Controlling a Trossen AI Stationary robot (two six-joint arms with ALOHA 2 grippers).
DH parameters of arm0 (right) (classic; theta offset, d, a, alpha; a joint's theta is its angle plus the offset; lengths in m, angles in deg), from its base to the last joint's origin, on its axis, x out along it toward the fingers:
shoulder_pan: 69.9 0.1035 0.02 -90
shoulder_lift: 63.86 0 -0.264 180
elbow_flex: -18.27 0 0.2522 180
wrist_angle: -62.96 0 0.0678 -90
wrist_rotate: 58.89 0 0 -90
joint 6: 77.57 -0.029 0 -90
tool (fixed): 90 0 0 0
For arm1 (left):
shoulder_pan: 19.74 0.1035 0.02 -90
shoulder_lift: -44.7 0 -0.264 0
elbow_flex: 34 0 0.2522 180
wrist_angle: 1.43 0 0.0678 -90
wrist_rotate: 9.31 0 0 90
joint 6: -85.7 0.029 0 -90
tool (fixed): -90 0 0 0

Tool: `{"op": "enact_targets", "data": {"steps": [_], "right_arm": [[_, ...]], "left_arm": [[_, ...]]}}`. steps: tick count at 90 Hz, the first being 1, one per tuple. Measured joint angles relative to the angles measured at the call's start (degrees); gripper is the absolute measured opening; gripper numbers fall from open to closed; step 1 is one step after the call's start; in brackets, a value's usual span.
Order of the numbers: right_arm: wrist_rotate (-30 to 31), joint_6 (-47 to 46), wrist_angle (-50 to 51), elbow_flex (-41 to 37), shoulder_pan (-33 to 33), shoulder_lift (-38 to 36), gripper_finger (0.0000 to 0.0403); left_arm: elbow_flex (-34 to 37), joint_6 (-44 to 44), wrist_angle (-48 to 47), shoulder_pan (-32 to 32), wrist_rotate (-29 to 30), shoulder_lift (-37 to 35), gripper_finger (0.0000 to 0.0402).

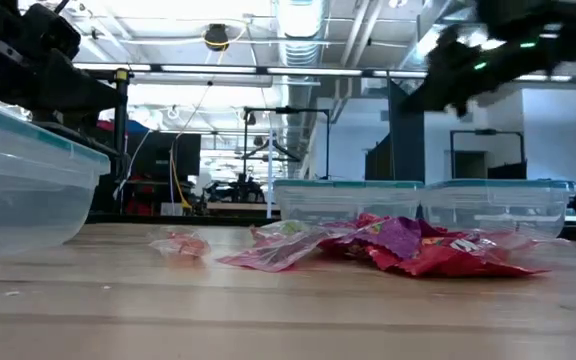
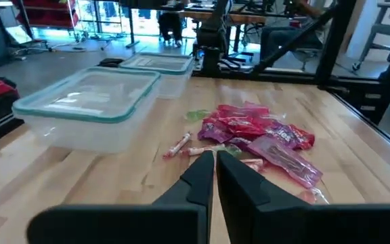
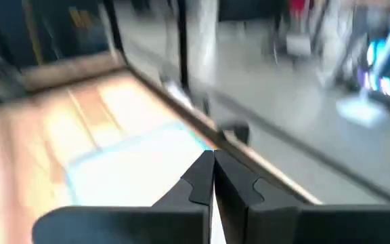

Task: Sort candy
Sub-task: Open the top left transparent bin

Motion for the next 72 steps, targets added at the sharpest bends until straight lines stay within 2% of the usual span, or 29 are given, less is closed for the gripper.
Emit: {"op": "enact_targets", "data": {"steps": [11,20,32,47,56,72], "right_arm": [[-5.37,0.11,9.25,6.86,-2.56,11.49,0.0000],[-8.87,0.35,10.96,10.36,-3.01,18.21,0.0000],[-10.37,1.88,11.43,12.97,-2.05,25.19,0.0000],[-12.72,2.15,10.33,16.72,1.38,32.58,0.0000],[-13.10,2.16,9.02,19.52,4.14,36.18,0.0000],[-18.03,2.35,9.12,26.13,8.60,42.44,0.0000]], "left_arm": [[-0.05,-0.95,0.02,0.00,1.14,0.00,0.0007],[-0.11,-1.32,0.12,0.00,3.69,0.00,0.0007],[-0.11,-1.12,0.85,0.00,5.40,0.00,0.0007],[-0.15,-1.53,7.08,0.00,6.92,0.02,0.0007],[-0.66,-1.51,11.80,0.00,10.85,0.84,0.0007],[-4.86,-1.49,12.61,1.52,13.71,7.59,0.0007]]}}
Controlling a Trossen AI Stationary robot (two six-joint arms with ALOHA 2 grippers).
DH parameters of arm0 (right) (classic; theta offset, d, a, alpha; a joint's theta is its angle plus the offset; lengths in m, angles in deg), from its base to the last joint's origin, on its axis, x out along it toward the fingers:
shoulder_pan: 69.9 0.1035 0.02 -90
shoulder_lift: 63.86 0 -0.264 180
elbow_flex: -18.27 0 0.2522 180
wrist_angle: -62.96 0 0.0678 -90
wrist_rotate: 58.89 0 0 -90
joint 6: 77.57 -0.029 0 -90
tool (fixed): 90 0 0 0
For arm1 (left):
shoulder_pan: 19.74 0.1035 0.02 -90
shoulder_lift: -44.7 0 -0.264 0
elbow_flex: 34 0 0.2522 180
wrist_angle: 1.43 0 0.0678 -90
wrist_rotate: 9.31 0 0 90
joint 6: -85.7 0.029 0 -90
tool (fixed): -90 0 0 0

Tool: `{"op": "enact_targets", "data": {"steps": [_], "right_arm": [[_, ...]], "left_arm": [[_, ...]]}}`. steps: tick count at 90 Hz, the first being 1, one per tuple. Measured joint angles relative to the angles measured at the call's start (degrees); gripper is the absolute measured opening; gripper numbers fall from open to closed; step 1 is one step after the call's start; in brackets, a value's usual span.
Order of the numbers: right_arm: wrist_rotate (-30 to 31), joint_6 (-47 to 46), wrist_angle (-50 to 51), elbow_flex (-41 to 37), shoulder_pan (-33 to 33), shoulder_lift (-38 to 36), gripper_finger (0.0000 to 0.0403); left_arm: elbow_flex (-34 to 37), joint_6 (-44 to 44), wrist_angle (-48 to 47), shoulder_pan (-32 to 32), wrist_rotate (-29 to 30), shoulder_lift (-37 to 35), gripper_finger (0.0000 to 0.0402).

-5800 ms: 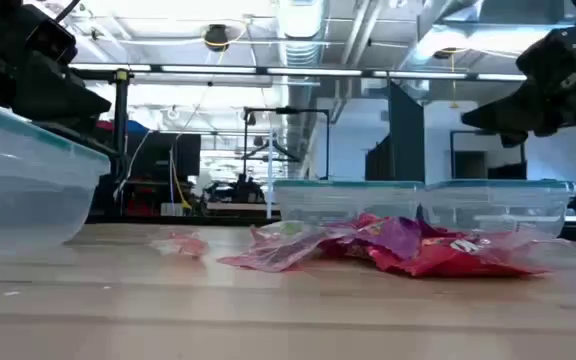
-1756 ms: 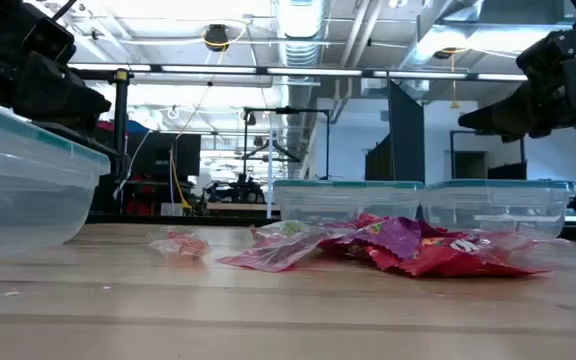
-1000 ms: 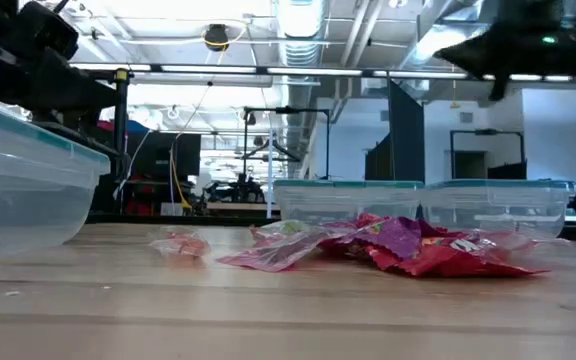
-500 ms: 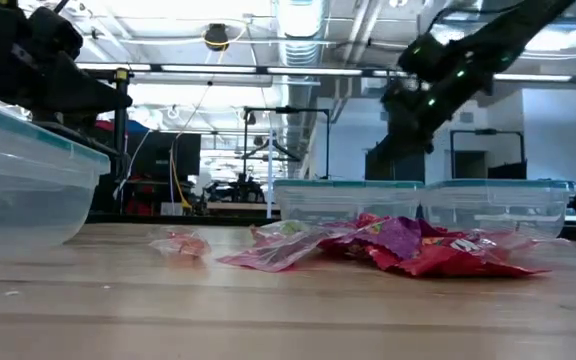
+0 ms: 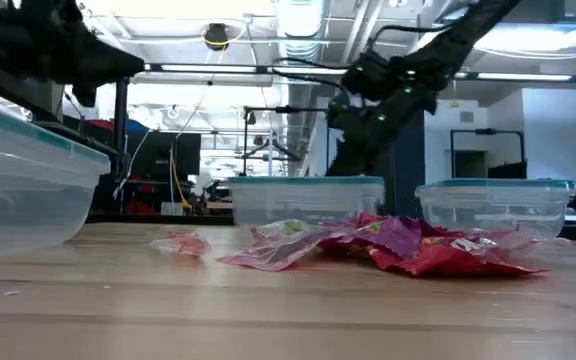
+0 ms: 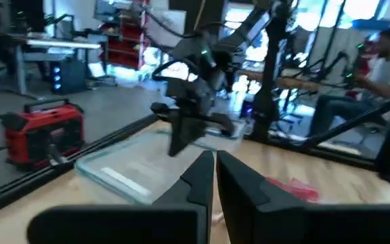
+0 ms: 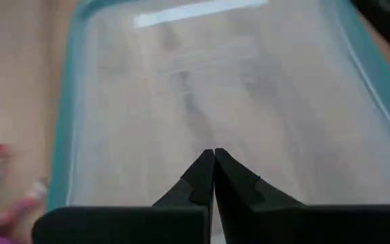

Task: Sort candy
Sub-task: Open the top left transparent bin

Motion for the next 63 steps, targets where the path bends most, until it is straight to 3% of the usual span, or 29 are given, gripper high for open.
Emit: {"op": "enact_targets", "data": {"steps": [14,31,48,63], "right_arm": [[-2.10,3.60,1.91,4.92,3.08,1.48,0.0000],[-1.66,2.83,2.71,5.18,3.42,-7.93,0.0000],[-0.69,-5.51,-1.71,-6.47,4.55,-17.10,0.0000],[5.83,-10.05,-10.51,-18.51,5.84,-20.35,0.0000]], "left_arm": [[-6.98,0.00,-0.11,3.28,-0.02,11.56,0.0007],[-21.10,0.00,-0.46,7.09,-0.11,30.56,0.0007],[-37.41,2.90,-13.03,11.16,-3.13,51.10,0.0007],[-45.56,3.22,-19.54,16.15,-12.22,66.93,0.0007]]}}
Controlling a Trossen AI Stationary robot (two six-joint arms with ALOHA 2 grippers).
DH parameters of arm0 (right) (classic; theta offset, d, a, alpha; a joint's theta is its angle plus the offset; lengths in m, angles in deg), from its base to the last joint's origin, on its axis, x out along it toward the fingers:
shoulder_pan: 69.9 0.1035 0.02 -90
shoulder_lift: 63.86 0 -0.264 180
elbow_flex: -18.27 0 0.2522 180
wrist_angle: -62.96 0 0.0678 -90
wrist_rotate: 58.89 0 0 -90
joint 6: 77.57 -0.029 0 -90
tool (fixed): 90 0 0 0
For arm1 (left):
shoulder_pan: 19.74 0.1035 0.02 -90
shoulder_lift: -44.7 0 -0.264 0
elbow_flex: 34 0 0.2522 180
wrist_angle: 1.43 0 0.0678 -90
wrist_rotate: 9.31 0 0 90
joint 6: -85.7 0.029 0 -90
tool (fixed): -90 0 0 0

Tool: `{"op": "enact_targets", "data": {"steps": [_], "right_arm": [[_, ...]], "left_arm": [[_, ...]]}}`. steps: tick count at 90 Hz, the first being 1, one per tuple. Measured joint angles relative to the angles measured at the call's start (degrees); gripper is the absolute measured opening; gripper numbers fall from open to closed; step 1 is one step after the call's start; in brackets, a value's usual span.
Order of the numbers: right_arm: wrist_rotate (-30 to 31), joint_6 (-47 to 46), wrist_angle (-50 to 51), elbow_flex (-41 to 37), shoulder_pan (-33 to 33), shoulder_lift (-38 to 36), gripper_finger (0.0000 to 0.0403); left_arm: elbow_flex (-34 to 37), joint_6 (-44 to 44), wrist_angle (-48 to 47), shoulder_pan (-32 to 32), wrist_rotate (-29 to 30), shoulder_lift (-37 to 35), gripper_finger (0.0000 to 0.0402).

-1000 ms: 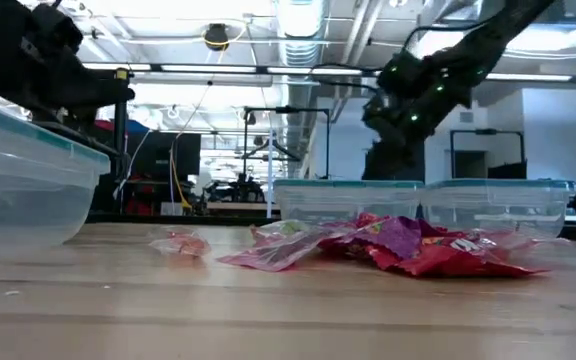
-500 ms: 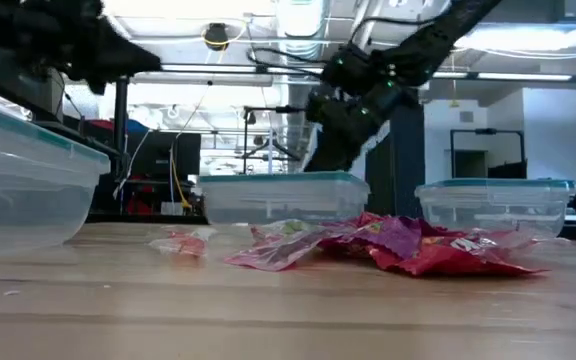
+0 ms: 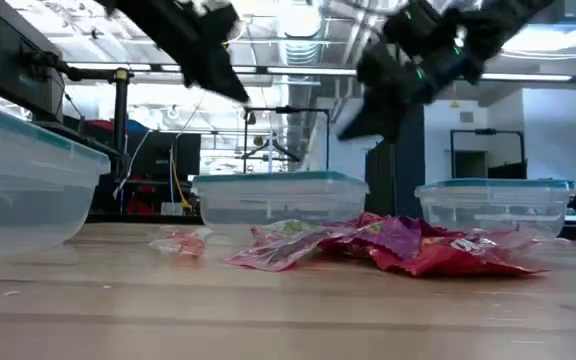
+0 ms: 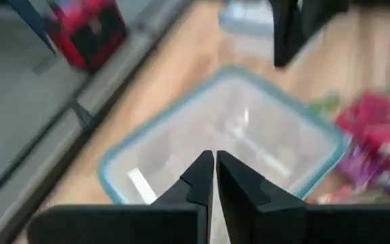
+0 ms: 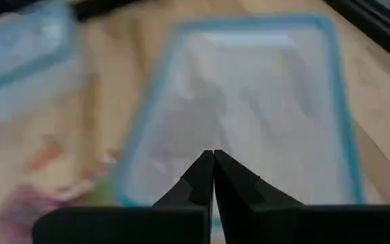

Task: Sort candy
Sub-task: Open the top left transparent bin

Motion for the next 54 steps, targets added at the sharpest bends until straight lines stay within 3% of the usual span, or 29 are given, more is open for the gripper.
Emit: {"op": "enact_targets", "data": {"steps": [13,33,54], "right_arm": [[-0.06,-0.04,-6.84,-1.72,-1.42,1.95,0.0000],[0.06,3.18,-4.83,0.68,-4.73,9.41,0.0000],[-3.06,1.04,-5.32,0.96,0.40,9.74,0.0000]], "left_arm": [[-0.68,-4.13,-0.73,1.65,-6.91,8.70,0.0007],[-0.90,-4.08,-1.28,2.00,-6.60,14.20,0.0007],[-0.88,4.45,-2.85,5.74,-4.70,13.95,0.0007]]}}
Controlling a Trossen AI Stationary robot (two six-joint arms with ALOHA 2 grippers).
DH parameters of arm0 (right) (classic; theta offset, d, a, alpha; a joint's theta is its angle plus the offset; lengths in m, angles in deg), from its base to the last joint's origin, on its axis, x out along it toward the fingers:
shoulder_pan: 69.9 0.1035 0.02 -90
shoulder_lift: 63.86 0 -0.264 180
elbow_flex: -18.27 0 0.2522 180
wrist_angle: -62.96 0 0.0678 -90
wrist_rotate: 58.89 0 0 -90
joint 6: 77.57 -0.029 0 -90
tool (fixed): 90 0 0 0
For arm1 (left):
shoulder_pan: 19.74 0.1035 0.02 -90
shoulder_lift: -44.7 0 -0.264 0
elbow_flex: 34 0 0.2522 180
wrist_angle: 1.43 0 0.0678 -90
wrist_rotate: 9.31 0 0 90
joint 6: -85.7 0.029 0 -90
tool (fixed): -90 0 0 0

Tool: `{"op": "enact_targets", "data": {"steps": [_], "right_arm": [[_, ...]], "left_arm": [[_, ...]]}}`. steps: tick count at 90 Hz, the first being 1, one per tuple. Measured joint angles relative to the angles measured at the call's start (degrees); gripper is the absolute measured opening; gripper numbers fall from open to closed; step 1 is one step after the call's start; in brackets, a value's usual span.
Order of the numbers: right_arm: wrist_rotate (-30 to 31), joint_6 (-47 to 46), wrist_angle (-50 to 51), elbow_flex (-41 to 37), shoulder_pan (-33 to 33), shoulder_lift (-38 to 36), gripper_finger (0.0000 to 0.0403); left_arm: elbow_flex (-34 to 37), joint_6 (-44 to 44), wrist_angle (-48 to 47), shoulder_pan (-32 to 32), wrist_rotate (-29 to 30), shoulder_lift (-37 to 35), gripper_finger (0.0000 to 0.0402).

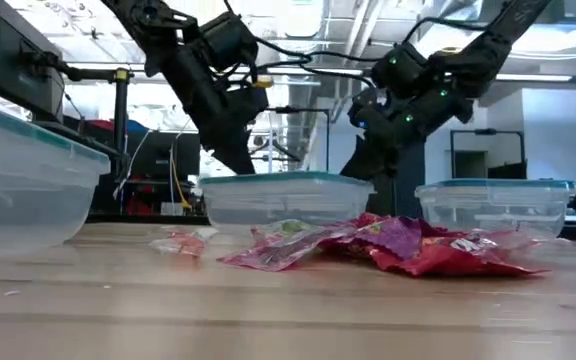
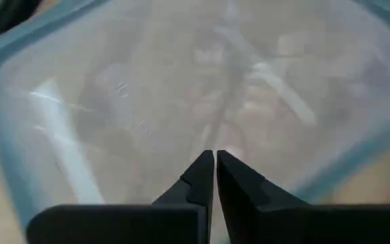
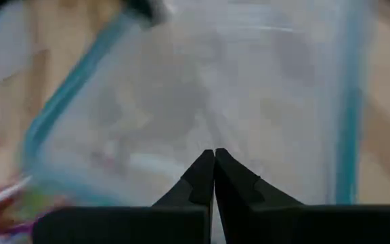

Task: Sort candy
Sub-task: Open the top left transparent bin

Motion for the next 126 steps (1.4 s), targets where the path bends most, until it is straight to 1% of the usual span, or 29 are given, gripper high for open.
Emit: {"op": "enact_targets", "data": {"steps": [10,17,25,28,31,36,40,45,50,55,61,68,78,88,93,104,109,117,126], "right_arm": [[-1.79,0.35,-0.10,-0.22,3.35,-4.05,0.0000],[-1.70,1.97,-0.35,-0.09,5.35,-7.79,0.0000],[-0.66,2.09,2.38,-0.05,6.98,-10.51,0.0000],[-0.64,0.42,3.47,-0.06,7.40,-11.30,0.0000],[-0.64,-3.48,4.78,-0.07,7.91,-12.08,0.0000],[-0.64,-11.06,5.39,-0.09,8.61,-12.98,0.0000],[-0.54,-15.03,5.64,-0.09,8.96,-13.14,0.0000],[-0.38,-18.10,6.68,-0.09,9.06,-12.83,0.0000],[0.47,-18.90,7.50,-0.16,9.51,-12.41,0.0003],[3.08,-18.19,5.82,-0.08,10.32,-10.98,0.0011],[6.03,-16.57,3.85,-0.14,11.02,-8.74,0.0027],[6.35,-15.26,-2.51,-0.12,11.35,-5.36,0.0052],[6.44,-13.34,-7.51,1.23,10.19,-0.86,0.0085],[6.59,-7.44,-4.50,3.51,7.94,2.48,0.0101],[6.42,-5.24,-1.87,4.39,6.34,3.58,0.0102],[6.49,-0.70,0.13,5.93,2.54,4.34,0.0102],[6.71,1.05,1.14,6.35,0.68,4.00,0.0102],[6.93,1.27,4.70,7.56,-1.89,2.30,0.0102],[4.17,1.19,10.38,8.54,-3.29,-2.08,0.0102]], "left_arm": [[0.09,4.34,0.06,1.64,0.49,-0.57,0.0007],[-0.32,4.36,-1.02,2.01,0.49,-2.15,0.0007],[-1.26,3.62,-1.01,1.58,0.38,-3.97,0.0007],[-1.68,2.92,-1.47,1.24,0.34,-4.87,0.0007],[-2.09,2.12,-1.90,0.79,0.01,-5.56,0.0007],[-2.57,0.80,-2.02,0.14,-1.51,-6.75,0.0007],[-2.60,0.01,-2.32,-0.55,-4.06,-7.25,0.0007],[-2.60,-1.26,-2.05,-1.15,-8.42,-7.45,0.0007],[-2.60,-2.63,-2.83,-1.74,-12.21,-7.25,0.0007],[-2.56,-3.46,-3.71,-2.41,-14.98,-6.37,0.0007],[-1.84,-3.36,-5.19,-3.01,-15.53,-4.76,0.0007],[-1.20,-3.19,-5.53,-3.30,-15.11,-2.89,0.0007],[-1.27,-4.32,-5.03,-3.33,-14.46,-1.53,0.0007],[-1.29,-5.84,-4.90,-3.48,-13.99,-1.49,0.0007],[-1.29,-6.60,-4.68,-3.53,-13.79,-1.52,0.0007],[-1.29,-8.11,-4.21,-3.65,-13.39,-1.66,0.0007],[-1.29,-8.14,-3.89,-3.65,-13.38,-1.64,0.0007],[-1.29,-8.01,-2.67,-3.65,-13.41,-1.65,0.0007],[-1.51,-7.56,-0.72,-3.65,-12.63,-1.66,0.0007]]}}
